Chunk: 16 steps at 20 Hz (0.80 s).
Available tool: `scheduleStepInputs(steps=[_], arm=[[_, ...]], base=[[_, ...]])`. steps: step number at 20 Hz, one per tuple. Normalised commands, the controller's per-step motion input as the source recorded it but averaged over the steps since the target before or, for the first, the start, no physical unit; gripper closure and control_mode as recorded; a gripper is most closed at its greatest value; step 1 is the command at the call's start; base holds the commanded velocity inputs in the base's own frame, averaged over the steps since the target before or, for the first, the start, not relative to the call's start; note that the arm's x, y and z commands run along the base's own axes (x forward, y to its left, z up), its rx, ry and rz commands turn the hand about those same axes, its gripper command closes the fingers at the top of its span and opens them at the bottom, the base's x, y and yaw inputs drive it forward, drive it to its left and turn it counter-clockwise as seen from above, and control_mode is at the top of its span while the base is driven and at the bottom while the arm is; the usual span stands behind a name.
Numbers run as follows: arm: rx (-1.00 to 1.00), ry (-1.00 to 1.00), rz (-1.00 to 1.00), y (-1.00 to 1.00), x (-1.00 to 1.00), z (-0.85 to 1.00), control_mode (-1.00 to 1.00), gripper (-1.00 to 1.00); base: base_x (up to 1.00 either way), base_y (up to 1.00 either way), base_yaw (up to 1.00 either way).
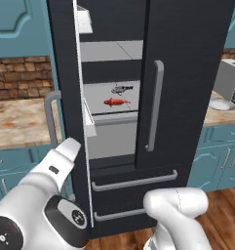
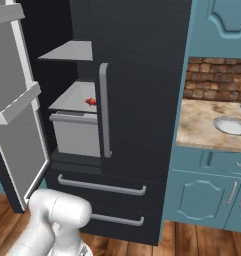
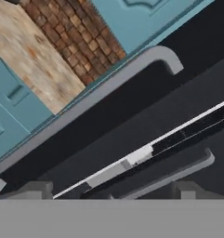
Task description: Place the fish on the counter behind the older fish on the same shelf of the fridge to maintain FIFO order. Close the fridge door when finished.
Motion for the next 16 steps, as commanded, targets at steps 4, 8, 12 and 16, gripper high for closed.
scheduleStepInputs(steps=[4,8,12,16], arm=[[-0.06,0.01,-0.03,0.69,0.89,-0.48,-1.0,-1.0],[-0.04,0.0,-0.01,0.45,0.89,-0.41,-1.0,-1.0],[0.0,0.0,0.0,0.06,0.97,-0.32,-1.0,-1.0],[0.0,0.02,0.0,0.0,0.99,-0.3,-1.0,-1.0]], base=[[0.0,0.0,0.0],[0.0,0.0,0.0],[0.0,0.0,0.0],[0.0,0.0,0.0]])
